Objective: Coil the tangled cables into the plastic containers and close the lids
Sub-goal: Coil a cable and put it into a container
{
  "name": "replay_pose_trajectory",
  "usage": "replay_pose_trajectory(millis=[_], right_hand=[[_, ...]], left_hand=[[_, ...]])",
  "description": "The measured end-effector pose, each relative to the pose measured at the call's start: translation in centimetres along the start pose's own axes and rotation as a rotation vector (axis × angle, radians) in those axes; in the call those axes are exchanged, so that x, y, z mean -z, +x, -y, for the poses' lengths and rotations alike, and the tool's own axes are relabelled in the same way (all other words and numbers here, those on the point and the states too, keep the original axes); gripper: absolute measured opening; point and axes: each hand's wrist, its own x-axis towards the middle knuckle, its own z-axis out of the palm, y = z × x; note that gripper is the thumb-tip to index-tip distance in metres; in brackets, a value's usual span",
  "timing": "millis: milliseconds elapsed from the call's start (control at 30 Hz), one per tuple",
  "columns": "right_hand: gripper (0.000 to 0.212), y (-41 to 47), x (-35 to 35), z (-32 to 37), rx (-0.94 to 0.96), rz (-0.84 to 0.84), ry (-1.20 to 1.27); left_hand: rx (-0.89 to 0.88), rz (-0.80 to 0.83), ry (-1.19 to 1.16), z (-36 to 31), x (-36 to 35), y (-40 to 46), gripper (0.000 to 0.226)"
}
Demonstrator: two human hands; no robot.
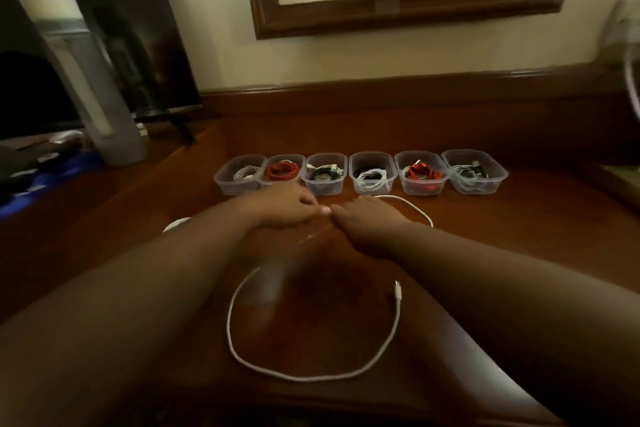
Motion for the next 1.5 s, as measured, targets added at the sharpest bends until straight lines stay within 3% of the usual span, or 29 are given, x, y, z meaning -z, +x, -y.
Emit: replay_pose_trajectory(millis=[67, 133, 367, 533, 633, 800, 867, 1000, 1100, 1133, 1200, 1300, 1400, 1500], right_hand=[[0.027, -2.5, 1.9, 0.5, -0.056, -0.100, 0.062], [0.021, -5.1, 3.6, 0.5, -0.095, -0.157, 0.094], [0.012, -13.4, 6.2, -0.1, -0.218, -0.339, 0.311], [0.007, -17.2, 6.0, -0.9, -0.431, -0.347, 0.592], [0.005, -18.6, 6.7, -0.6, -0.496, -0.384, 0.894], [0.036, -19.5, 8.6, -1.0, -0.591, -0.479, 1.070], [0.044, -19.7, 9.2, -1.0, -0.601, -0.523, 1.132], [0.049, -19.8, 10.9, 0.3, -0.487, -0.515, 1.201], [0.045, -19.6, 12.0, 1.4, -0.323, -0.433, 1.217], [0.042, -19.6, 12.3, 1.7, -0.279, -0.420, 1.227], [0.032, -19.5, 13.1, 2.3, -0.223, -0.409, 1.231], [0.020, -19.3, 13.7, 3.0, -0.181, -0.382, 1.230], [0.023, -19.1, 14.2, 3.7, -0.146, -0.295, 1.292], [0.019, -18.6, 14.5, 4.9, -0.185, -0.259, 1.289]], left_hand=[[-0.035, 0.044, 0.029, -2.5, -1.8, -1.8, 0.027], [-0.044, 0.004, -0.084, -4.6, -2.7, -3.5, 0.020], [-0.216, -0.352, -0.289, -10.7, 0.7, -9.6, 0.030], [-0.250, -0.670, -0.785, -11.6, 6.0, -12.4, 0.030], [-0.255, -0.610, -0.946, -10.9, 7.5, -13.8, 0.029], [-0.404, -0.336, -1.206, -11.1, 6.6, -16.2, 0.031], [-0.478, -0.350, -1.138, -11.5, 6.2, -17.1, 0.030], [-0.436, -0.573, -0.578, -11.8, 5.3, -17.9, 0.033], [-0.432, -0.607, -0.480, -11.7, 4.8, -18.0, 0.038], [-0.443, -0.572, -0.493, -11.5, 5.0, -18.0, 0.040], [-0.477, -0.342, -0.491, -11.3, 6.1, -18.1, 0.049], [-0.529, 0.040, -0.448, -11.6, 7.7, -18.6, 0.085], [-0.536, 0.043, -0.461, -12.9, 7.7, -18.8, 0.092], [-0.436, -0.079, -0.346, -14.7, 6.0, -18.6, 0.058]])
